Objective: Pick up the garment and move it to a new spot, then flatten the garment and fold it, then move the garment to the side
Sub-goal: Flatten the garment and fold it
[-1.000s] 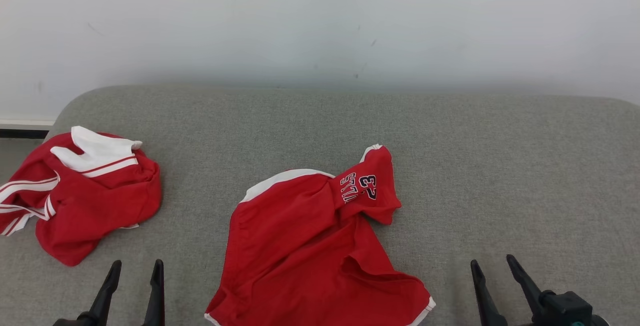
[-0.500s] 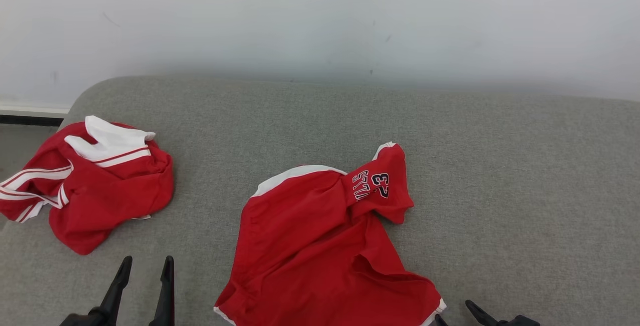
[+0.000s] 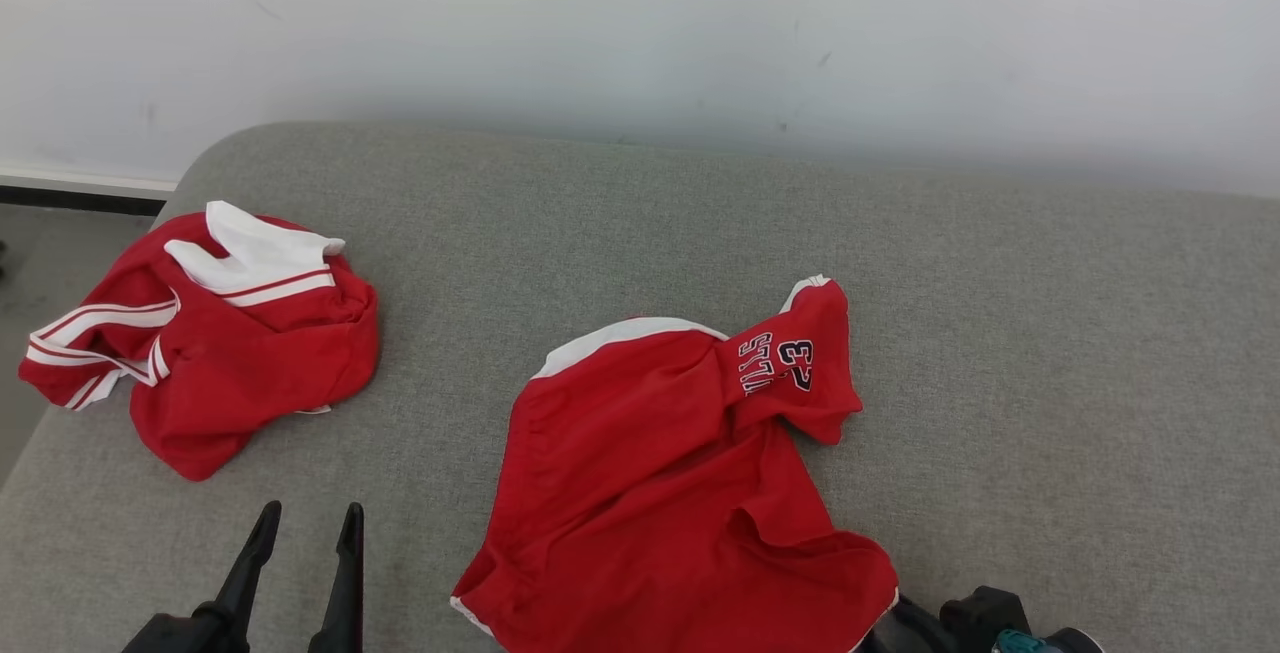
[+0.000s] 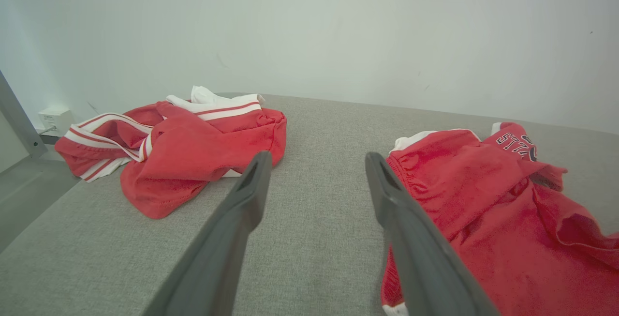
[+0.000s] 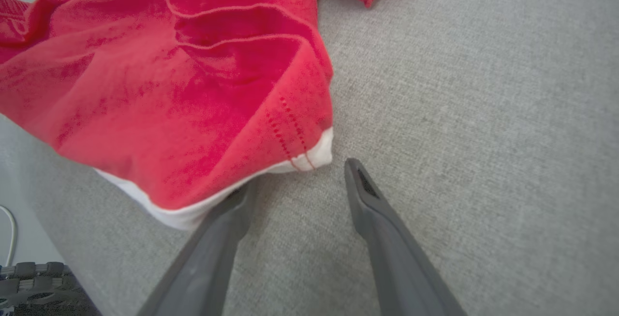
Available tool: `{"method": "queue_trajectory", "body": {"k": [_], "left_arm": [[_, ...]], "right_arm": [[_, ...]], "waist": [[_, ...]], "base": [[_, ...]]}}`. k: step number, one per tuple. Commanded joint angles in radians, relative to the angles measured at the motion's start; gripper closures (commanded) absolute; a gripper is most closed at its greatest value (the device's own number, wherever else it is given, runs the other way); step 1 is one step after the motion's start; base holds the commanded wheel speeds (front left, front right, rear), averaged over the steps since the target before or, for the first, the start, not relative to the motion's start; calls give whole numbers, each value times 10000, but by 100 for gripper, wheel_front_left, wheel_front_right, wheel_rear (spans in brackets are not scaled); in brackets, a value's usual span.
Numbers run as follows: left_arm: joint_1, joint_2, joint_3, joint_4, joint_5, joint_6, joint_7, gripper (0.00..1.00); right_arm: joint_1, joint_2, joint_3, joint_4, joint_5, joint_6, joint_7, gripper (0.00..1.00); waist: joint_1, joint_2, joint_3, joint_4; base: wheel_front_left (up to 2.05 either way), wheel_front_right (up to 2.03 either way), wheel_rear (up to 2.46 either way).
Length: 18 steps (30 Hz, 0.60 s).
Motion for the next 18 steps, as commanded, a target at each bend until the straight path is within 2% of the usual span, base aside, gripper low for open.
{"method": "queue_trajectory", "body": {"k": [1,6,11,15,16,17,18], "left_arm": [[-129,47,-8,12,-7,9,-4,0],[-126,10,-24,53,-45,8,-4,0],[-46,-54,-10,59,-28,7,-4,0],[-44,-98,23,21,-19,7,-4,0],[-37,-110,40,-2,-13,7,-4,0],[-23,-128,57,-14,-1,7,-4,0],[2,-148,73,-22,18,7,-4,0]], "right_arm": [[-165,-6,150,180,174,-22,-98,100],[-617,-154,167,645,531,-22,-494,100],[-644,-379,-524,750,648,-22,-632,100],[-393,-528,-1280,274,459,-22,-641,100],[-339,-536,-1564,21,373,-22,-644,90],[-201,-493,-1828,-195,314,-22,-645,0],[-42,-432,-2137,-427,221,-22,-644,0]], "waist": [[0,0,47,12],[0,0,71,-126],[0,0,7,-367],[0,0,-22,-527],[0,0,-41,-561],[0,0,-60,-584],[0,0,-83,-602]], "base": [[0,0,0],[0,0,0],[0,0,0],[0,0,0],[0,0,0],[0,0,0],[0,0,0]]}}
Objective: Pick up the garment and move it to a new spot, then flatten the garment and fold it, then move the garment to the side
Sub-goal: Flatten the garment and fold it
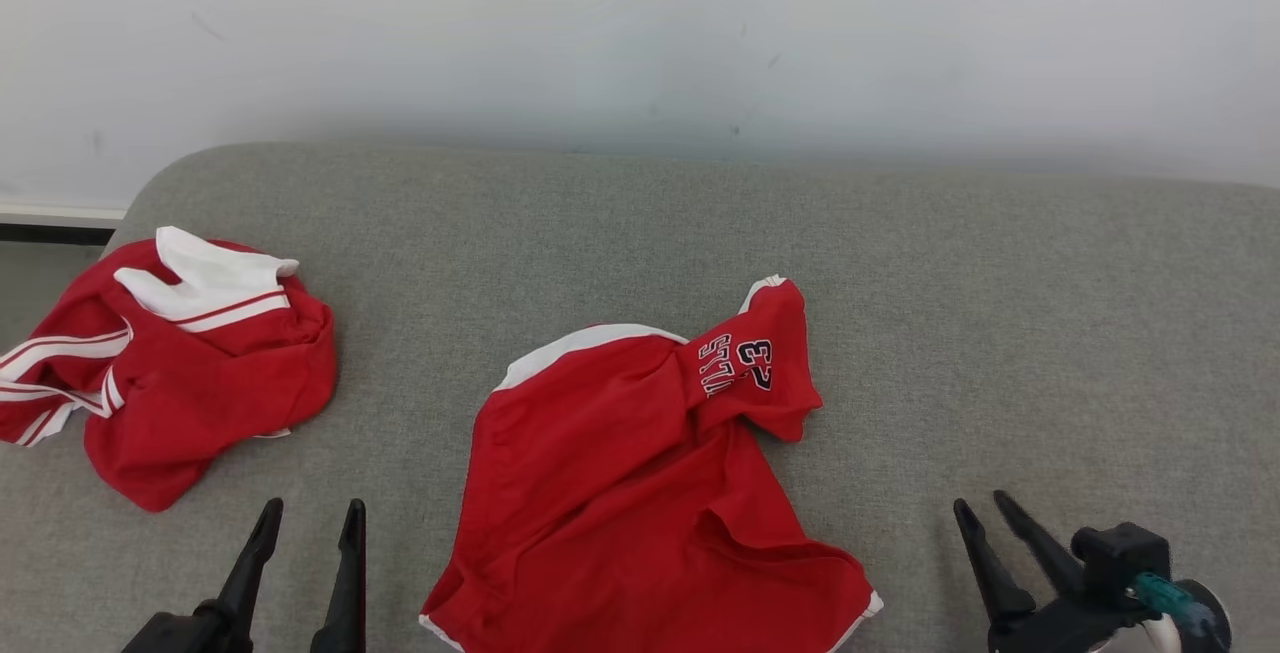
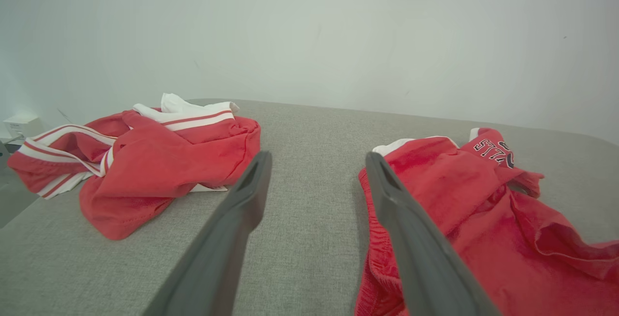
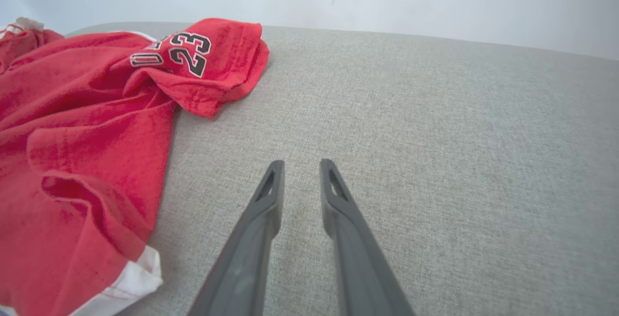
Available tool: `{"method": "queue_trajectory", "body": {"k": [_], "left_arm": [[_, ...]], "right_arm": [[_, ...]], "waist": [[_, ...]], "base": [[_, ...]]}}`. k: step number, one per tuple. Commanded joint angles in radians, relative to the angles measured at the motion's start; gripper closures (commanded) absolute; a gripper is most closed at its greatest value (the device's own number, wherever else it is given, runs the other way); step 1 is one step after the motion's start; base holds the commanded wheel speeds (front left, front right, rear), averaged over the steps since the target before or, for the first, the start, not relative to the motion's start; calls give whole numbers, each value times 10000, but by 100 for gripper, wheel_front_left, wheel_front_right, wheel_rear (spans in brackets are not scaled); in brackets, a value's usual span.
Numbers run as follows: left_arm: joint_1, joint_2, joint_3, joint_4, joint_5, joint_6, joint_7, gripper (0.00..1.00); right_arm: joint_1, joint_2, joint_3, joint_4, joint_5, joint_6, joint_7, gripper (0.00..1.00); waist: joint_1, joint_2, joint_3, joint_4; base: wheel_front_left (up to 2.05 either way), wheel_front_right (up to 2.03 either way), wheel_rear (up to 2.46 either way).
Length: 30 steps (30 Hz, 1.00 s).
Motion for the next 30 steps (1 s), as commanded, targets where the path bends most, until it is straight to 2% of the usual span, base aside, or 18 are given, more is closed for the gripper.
{"method": "queue_trajectory", "body": {"k": [1,4,5,9,15,20,30], "left_arm": [[74,-34,57,-36,53,7,-4,0],[162,-48,105,-69,89,7,-4,0],[162,-48,105,-69,89,7,-4,0],[278,-17,220,-131,102,6,-4,0],[379,32,305,-175,123,6,-4,0],[442,-27,414,-276,206,6,-4,0],[522,-74,301,-344,356,6,-4,0]], "right_arm": [[337,108,-501,-347,-165,-22,-39,0],[907,467,-1677,-1302,-558,-22,-27,0],[907,467,-1677,-1302,-558,-22,-27,0],[1755,980,-2768,-2748,-1124,-22,-28,0],[2924,1507,-3436,-4798,-1787,-22,-26,0],[3602,1694,-3484,-5593,-2125,-22,-28,0],[3461,1402,-2759,-5417,-2020,-22,-28,0]], "waist": [[0,0,-84,-58],[0,0,-196,-119],[0,0,-196,-119],[0,0,-325,-219],[0,0,-424,-274],[0,0,-443,-333],[0,0,-469,-265]], "base": [[0,0,0],[0,0,0],[0,0,0],[0,0,0],[0,0,0],[0,0,0],[0,0,0]]}}
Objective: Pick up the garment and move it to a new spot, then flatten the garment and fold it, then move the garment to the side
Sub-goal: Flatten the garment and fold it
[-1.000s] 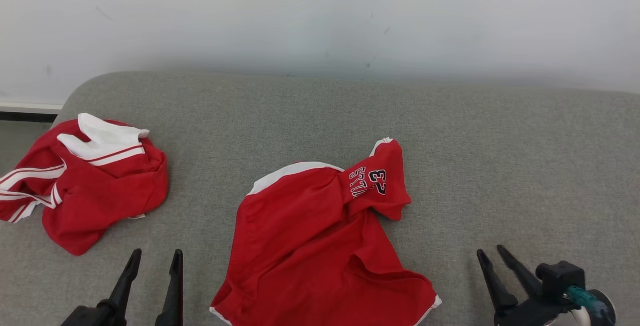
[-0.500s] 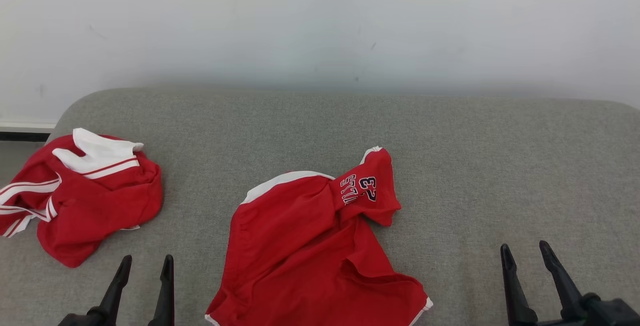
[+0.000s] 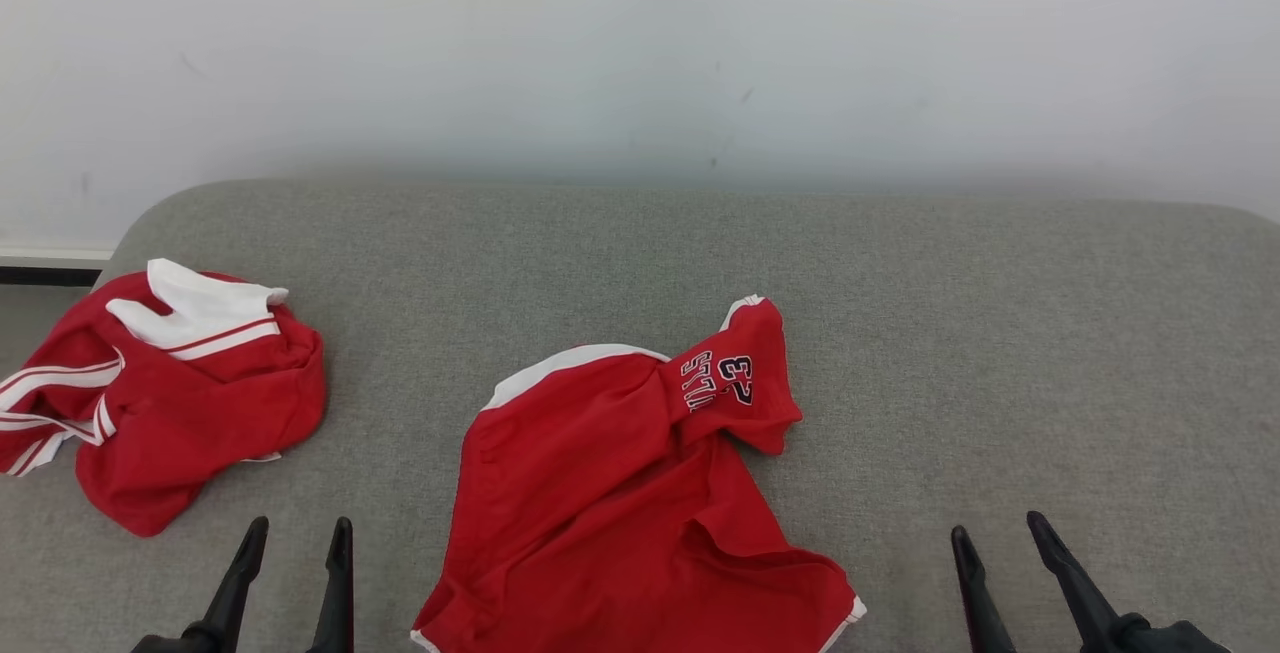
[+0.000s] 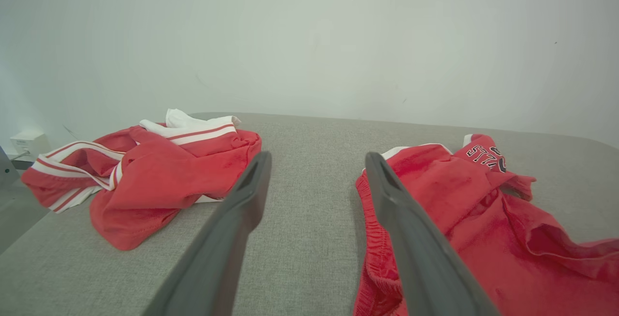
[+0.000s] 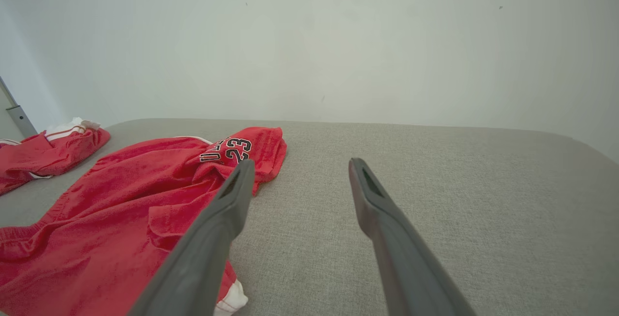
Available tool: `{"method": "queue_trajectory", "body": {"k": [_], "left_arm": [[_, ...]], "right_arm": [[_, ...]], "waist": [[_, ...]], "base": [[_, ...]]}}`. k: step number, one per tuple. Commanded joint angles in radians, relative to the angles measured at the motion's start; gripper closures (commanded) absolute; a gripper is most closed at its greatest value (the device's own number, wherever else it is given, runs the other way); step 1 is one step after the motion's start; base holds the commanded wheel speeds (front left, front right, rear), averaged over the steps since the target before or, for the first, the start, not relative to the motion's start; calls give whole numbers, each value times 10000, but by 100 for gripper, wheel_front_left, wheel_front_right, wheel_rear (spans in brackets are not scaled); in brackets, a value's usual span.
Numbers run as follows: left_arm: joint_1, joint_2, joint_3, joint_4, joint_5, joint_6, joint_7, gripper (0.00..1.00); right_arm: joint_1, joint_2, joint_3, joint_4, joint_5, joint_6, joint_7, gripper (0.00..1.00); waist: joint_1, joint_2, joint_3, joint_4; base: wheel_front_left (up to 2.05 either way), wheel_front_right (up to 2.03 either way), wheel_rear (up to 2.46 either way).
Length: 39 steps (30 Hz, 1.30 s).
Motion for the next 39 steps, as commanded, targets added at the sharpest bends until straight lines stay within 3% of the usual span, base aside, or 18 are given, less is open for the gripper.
{"method": "queue_trajectory", "body": {"k": [1,7,16,22,25,39], "left_arm": [[93,-37,-29,-34,48,6,-6,0],[-177,-4,-219,68,-84,6,-6,0],[-497,-59,-539,196,-232,6,-6,0],[-585,-83,-557,248,-258,6,-6,0],[-623,-85,-515,257,-270,6,-6,0],[-545,-193,-422,244,-252,6,-6,0]], "right_arm": [[-212,-146,263,123,20,-22,-5,0],[-1146,-741,1843,1040,65,-22,77,0],[-3139,-1535,4399,3517,92,-22,1241,0],[-3881,-1547,5309,4641,387,-22,1343,0],[-4290,-1478,5542,5125,698,-22,1188,100],[-4799,-1679,2974,6889,2256,-22,83,100]], "waist": [[0,0,21,52],[0,0,202,311],[0,0,623,933],[0,0,738,1141],[0,0,792,1175],[0,0,763,646]], "base": [[0,0,0],[0,0,0],[0,0,0],[0,0,0],[0,0,0],[0,0,0]]}}
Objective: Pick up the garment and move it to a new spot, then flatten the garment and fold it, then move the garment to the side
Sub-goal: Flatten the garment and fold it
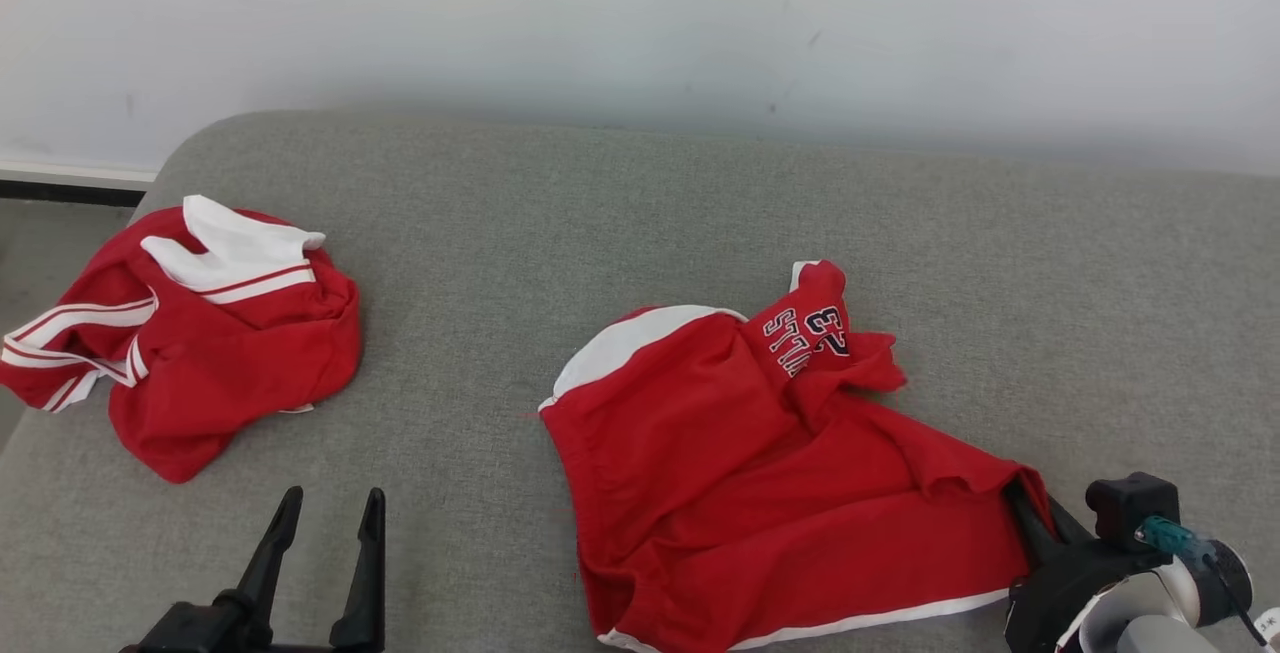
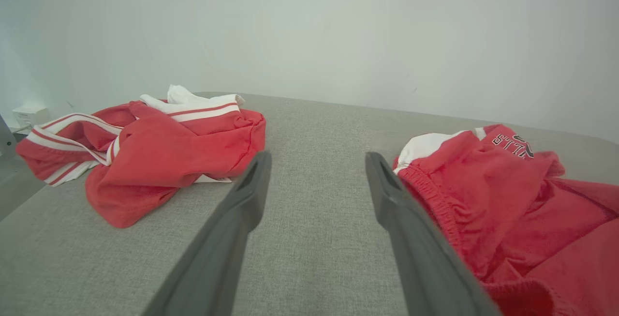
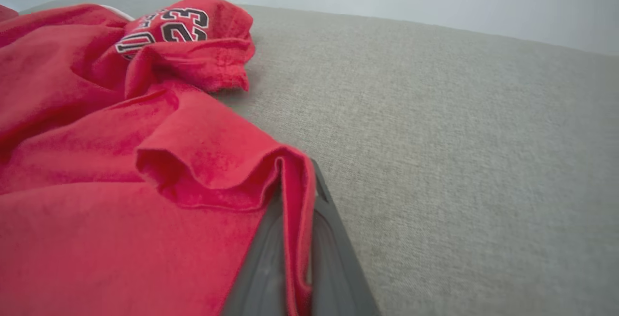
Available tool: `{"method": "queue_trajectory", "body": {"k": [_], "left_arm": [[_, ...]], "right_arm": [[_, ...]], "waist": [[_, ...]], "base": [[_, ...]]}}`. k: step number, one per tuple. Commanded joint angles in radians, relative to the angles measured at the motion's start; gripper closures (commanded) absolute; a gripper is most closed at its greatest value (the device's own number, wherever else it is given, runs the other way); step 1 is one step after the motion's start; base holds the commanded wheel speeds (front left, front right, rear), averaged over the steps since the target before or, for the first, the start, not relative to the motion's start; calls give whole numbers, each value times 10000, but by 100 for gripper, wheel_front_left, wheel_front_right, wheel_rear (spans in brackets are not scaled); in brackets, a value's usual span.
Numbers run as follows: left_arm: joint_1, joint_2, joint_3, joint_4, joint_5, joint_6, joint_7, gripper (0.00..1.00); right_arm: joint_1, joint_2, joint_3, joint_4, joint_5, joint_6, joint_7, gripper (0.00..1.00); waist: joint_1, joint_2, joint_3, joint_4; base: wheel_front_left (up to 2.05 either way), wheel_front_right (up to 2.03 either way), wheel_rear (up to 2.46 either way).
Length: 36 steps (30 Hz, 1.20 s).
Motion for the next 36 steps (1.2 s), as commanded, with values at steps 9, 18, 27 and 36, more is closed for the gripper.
{"method": "queue_trajectory", "body": {"k": [9,18,27,36], "left_arm": [[91,-40,-17,89,-17,6,-4,0],[447,-37,108,55,64,6,-4,0],[694,-6,240,-60,120,6,-4,0],[663,95,-40,-17,88,6,-4,0]], "right_arm": [[323,305,438,151,417,-22,-116,0],[1670,339,-668,-2054,-461,-22,-164,0],[3242,889,-2474,-4855,-1620,-22,-152,0],[4275,1652,-3280,-6389,-2299,-22,-152,0]], "waist": [[-1,-1,-247,-375],[-1,-1,-663,-642],[-1,-1,-826,-1008],[-1,-1,-828,-1173]], "base": [[0,0,0],[0,0,0],[0,0,0],[0,0,0]]}}
